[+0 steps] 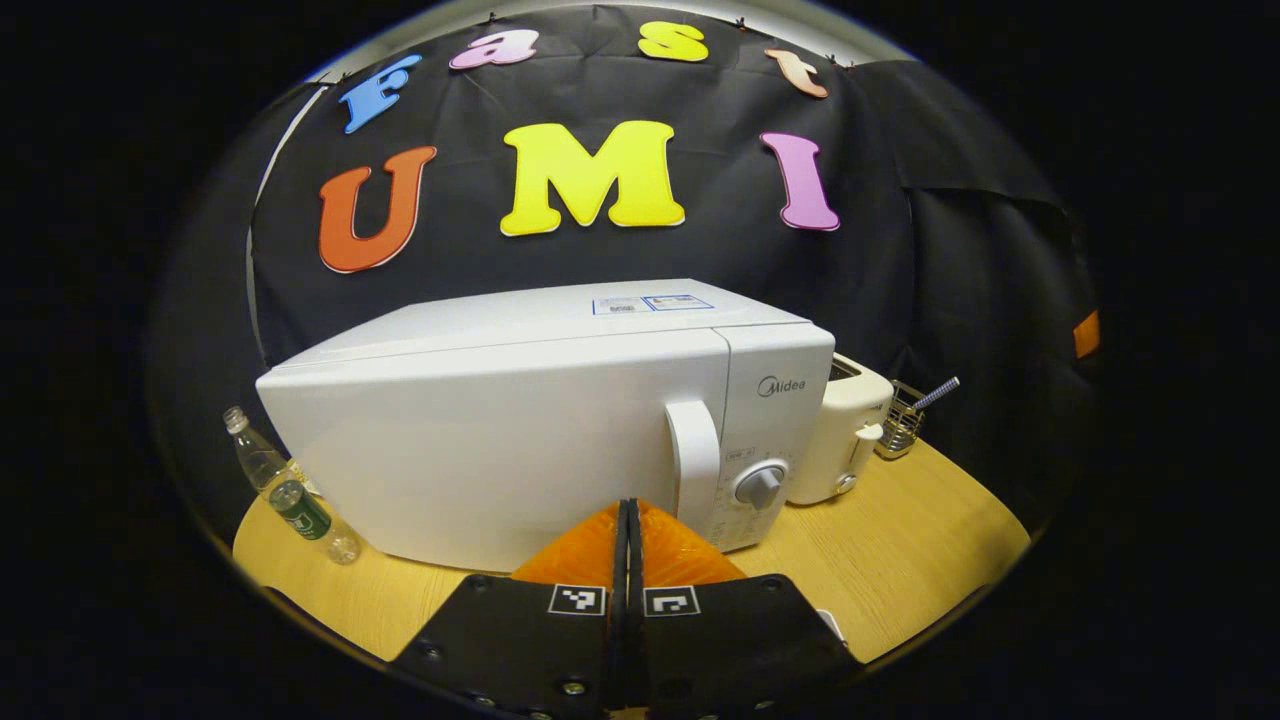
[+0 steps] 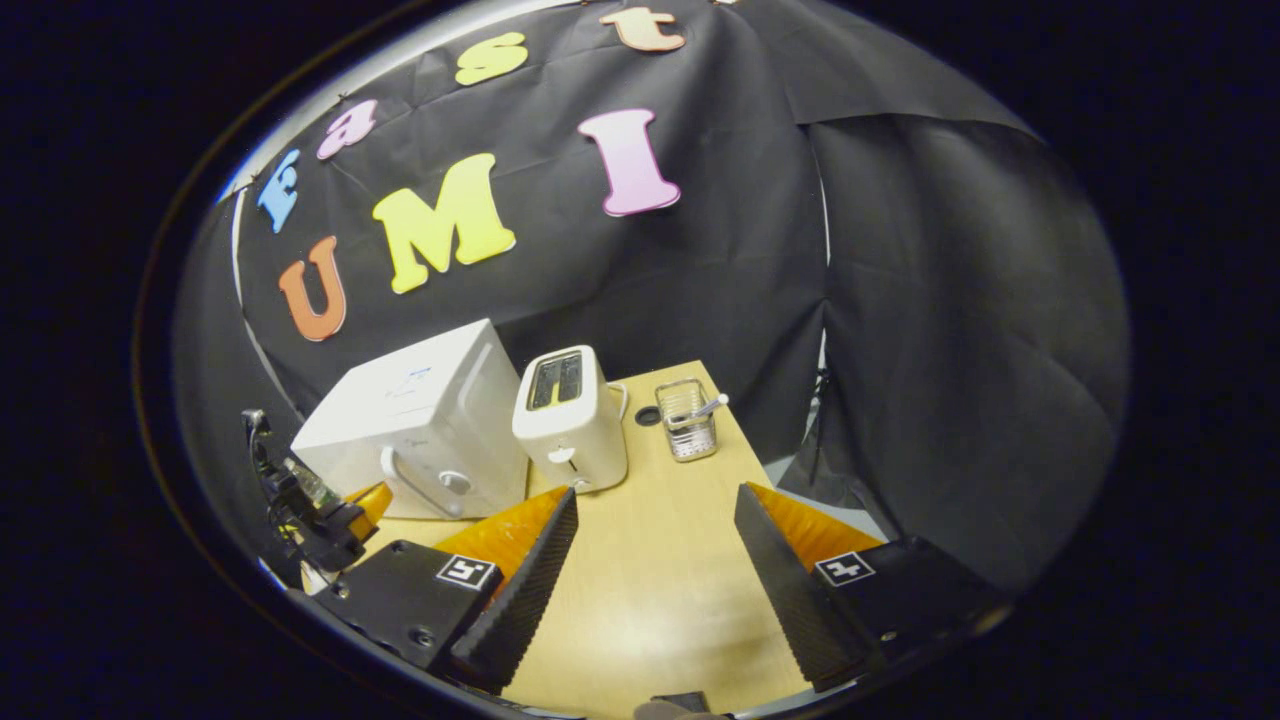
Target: Open the microwave oven with the left hand, put the food in, and close the microwave oven.
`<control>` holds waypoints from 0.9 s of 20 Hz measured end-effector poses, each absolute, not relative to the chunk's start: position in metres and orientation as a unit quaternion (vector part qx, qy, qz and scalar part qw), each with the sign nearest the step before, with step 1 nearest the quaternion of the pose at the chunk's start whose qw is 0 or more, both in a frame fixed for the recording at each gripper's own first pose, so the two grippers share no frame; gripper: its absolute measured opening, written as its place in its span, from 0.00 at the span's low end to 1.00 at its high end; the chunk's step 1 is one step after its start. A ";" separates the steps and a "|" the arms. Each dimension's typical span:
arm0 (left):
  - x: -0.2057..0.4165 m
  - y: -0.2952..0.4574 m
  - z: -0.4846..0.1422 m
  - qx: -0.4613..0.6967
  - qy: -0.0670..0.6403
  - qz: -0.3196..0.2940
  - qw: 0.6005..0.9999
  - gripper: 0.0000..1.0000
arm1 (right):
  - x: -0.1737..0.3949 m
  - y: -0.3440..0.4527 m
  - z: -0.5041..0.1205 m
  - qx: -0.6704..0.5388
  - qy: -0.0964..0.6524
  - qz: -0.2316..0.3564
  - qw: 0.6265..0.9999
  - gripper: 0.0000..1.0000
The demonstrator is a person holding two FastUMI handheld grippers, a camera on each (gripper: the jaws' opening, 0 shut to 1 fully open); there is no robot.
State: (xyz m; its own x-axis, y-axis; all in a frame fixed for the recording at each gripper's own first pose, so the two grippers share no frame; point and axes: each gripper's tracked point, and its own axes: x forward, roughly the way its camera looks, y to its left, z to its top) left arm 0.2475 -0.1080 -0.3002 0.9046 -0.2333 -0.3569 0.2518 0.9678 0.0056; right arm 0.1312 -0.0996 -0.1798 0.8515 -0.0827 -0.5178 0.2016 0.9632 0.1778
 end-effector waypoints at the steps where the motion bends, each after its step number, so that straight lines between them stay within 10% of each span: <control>1: 0.239 -0.100 -0.297 0.025 0.179 -0.118 0.976 0.00 | 0.131 -0.098 -0.182 0.112 0.263 -0.071 0.956 1.00; 3: 0.220 -0.089 -0.291 0.019 0.180 -0.113 0.977 0.00 | 0.129 -0.092 -0.181 0.113 0.259 -0.059 0.958 1.00; 6: 0.195 -0.073 -0.282 0.023 0.180 -0.097 0.979 0.93 | 0.125 -0.080 -0.181 0.101 0.254 -0.039 0.961 1.00; 18: 0.067 -0.023 -0.137 0.000 0.108 -0.059 0.992 0.93 | 0.043 0.021 -0.095 0.029 0.138 -0.016 0.990 1.00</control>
State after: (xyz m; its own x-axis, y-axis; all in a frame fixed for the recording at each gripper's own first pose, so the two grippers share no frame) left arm 0.0674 -0.0234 -0.1373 0.9698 -0.1179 -0.2136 0.1180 0.9929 -0.0124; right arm 0.0425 0.0207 -0.0953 0.9615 -0.0242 -0.2736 0.0401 0.9978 0.0527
